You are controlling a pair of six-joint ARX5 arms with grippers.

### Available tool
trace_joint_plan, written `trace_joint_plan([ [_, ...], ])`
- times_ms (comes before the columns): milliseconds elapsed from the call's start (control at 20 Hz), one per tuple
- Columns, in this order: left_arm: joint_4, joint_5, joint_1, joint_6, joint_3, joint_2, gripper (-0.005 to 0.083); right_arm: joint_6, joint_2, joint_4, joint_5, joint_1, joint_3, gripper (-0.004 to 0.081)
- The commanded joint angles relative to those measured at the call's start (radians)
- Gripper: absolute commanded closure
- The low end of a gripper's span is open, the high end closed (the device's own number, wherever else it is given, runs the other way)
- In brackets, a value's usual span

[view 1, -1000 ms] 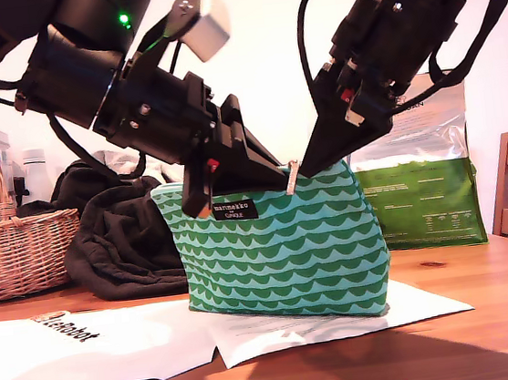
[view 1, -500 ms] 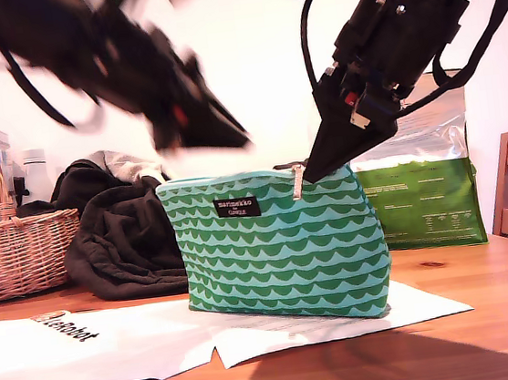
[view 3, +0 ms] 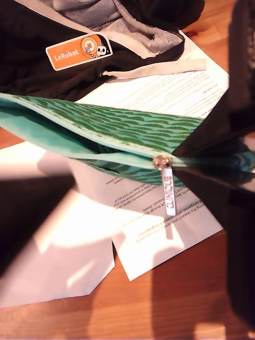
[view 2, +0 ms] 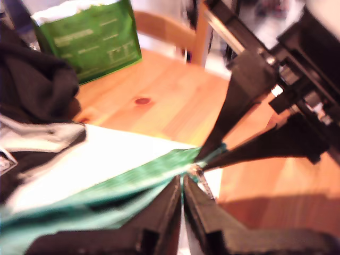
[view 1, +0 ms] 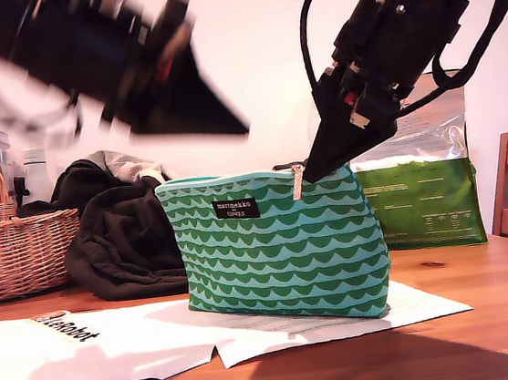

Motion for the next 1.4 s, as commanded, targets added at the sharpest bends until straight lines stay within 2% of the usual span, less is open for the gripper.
trace_joint_plan([
  [0,0.130,0.023,-0.009,-0.043,-0.076,0.008,0.0793,0.008,0.018,0.003,-0.002,-0.001,-0.003,0.0780],
  [100,0.224,0.023,-0.027,-0.072,-0.121,0.009,0.0793,0.008,0.018,0.003,-0.001,-0.001,-0.003,0.0780],
  [250,0.227,0.019,-0.038,-0.095,-0.122,0.024,0.0786,0.009,0.018,0.003,-0.002,-0.001,-0.003,0.0780],
  [300,0.243,0.019,-0.038,-0.106,-0.122,0.037,0.0759,0.009,0.018,0.003,-0.002,-0.001,-0.003,0.0780],
  [350,0.262,0.019,-0.038,-0.123,-0.122,0.050,0.0701,0.014,0.018,0.003,-0.002,-0.001,-0.003,0.0780],
  [450,0.299,0.013,-0.038,-0.149,-0.121,0.072,0.0515,0.023,0.018,0.002,-0.001,-0.001,-0.003,0.0780],
  [500,0.319,0.000,-0.038,-0.174,-0.121,0.080,0.0458,0.023,0.018,0.003,-0.001,-0.001,-0.003,0.0780],
  [850,0.349,-0.014,-0.040,-0.201,-0.113,0.126,0.0449,0.023,0.018,0.005,-0.002,-0.001,-0.003,0.0780],
  [1050,0.407,-0.006,-0.042,-0.280,-0.087,0.199,0.0449,0.023,0.018,0.007,-0.002,-0.001,-0.003,0.0780],
  [1350,0.436,0.013,-0.044,-0.317,-0.071,0.230,0.0450,0.023,0.018,0.011,-0.004,-0.001,-0.003,0.0780],
])
